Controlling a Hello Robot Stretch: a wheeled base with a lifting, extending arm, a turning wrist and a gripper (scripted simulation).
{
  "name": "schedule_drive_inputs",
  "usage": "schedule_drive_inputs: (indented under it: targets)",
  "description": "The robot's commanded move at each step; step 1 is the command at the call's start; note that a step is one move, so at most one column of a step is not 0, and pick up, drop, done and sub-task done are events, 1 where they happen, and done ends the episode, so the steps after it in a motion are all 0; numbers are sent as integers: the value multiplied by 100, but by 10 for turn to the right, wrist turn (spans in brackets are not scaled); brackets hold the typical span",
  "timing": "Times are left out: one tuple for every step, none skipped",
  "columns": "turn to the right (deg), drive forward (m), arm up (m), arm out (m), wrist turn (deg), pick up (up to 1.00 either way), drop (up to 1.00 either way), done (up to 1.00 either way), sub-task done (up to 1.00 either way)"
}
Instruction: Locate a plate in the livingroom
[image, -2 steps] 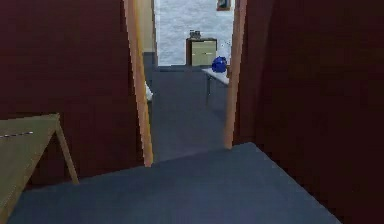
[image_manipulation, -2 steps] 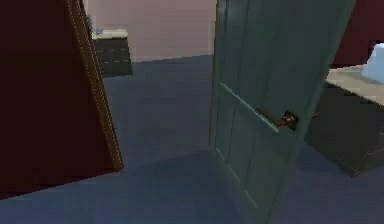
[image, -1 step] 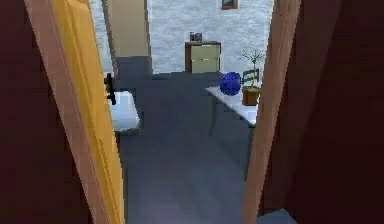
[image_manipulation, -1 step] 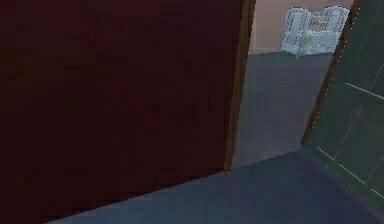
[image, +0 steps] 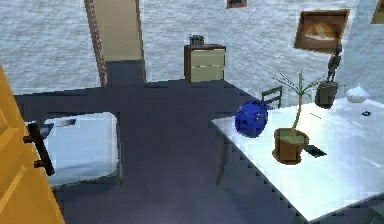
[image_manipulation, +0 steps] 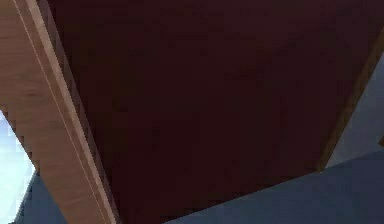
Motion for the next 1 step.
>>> schedule_drive_inputs:
  targets:
    - [-90, 0, 0, 0, 0, 0, 0, 0, 0]
